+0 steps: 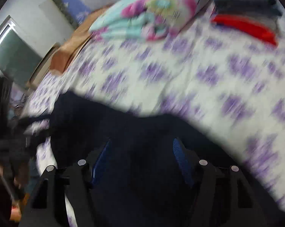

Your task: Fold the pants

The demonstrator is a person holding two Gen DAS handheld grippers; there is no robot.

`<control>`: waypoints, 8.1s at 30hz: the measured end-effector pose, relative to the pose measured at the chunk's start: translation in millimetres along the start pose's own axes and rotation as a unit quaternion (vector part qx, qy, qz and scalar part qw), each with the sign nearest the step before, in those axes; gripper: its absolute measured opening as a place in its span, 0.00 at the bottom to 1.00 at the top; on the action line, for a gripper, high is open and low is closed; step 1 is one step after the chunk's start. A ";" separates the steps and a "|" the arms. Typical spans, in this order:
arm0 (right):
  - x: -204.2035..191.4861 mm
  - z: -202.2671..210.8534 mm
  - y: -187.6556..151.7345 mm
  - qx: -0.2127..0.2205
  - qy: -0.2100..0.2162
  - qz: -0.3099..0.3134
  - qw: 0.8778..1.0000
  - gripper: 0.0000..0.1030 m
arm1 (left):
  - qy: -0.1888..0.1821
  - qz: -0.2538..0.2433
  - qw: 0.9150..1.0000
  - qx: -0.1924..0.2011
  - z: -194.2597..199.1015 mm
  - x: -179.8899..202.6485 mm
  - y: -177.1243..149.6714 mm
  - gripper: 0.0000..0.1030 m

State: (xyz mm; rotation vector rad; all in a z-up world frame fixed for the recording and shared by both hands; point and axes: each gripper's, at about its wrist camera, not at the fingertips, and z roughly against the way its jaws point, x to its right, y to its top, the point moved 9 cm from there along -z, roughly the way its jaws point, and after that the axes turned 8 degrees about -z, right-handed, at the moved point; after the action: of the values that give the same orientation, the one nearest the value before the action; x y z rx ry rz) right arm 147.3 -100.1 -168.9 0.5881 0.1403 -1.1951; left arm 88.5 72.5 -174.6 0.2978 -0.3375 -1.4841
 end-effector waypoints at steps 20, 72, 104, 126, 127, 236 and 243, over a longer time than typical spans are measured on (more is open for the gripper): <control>275.1 159.0 -142.6 0.070 -0.127 -0.275 0.950 0.01 | 0.025 -0.054 0.996 -0.066 -36.8 27.5 -51.2 0.96; 185.7 183.2 -255.5 -0.077 -0.254 0.079 0.961 0.93 | 0.070 -0.157 0.983 -0.067 -9.4 100.2 -95.5 0.95; 271.3 248.5 -290.6 0.245 -0.178 -0.574 0.761 0.96 | -0.080 -0.141 0.985 -0.051 -7.5 33.6 -54.7 0.95; 241.1 226.4 -221.5 0.254 -0.111 -0.543 0.793 0.24 | -0.084 -0.134 0.986 -0.046 -0.8 -8.5 -70.9 0.95; 230.7 232.5 -210.0 0.257 -0.115 -0.516 0.809 0.24 | -0.082 -0.122 0.988 -0.042 3.4 -15.2 -66.4 0.95; -61.1 35.4 -109.2 -0.046 0.039 0.007 0.998 0.12 | -0.134 -0.091 0.986 -0.043 5.6 35.5 -34.2 0.95; -36.6 46.5 -104.1 -0.032 0.050 -0.039 0.997 0.43 | -0.142 -0.123 0.981 -0.052 3.0 59.8 -33.7 0.95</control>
State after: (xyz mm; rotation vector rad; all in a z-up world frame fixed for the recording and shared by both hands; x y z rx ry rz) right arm 30.0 -117.6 -151.9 0.5906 0.2880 -1.2328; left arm 59.8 10.6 -183.0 0.0417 -0.4612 -1.7860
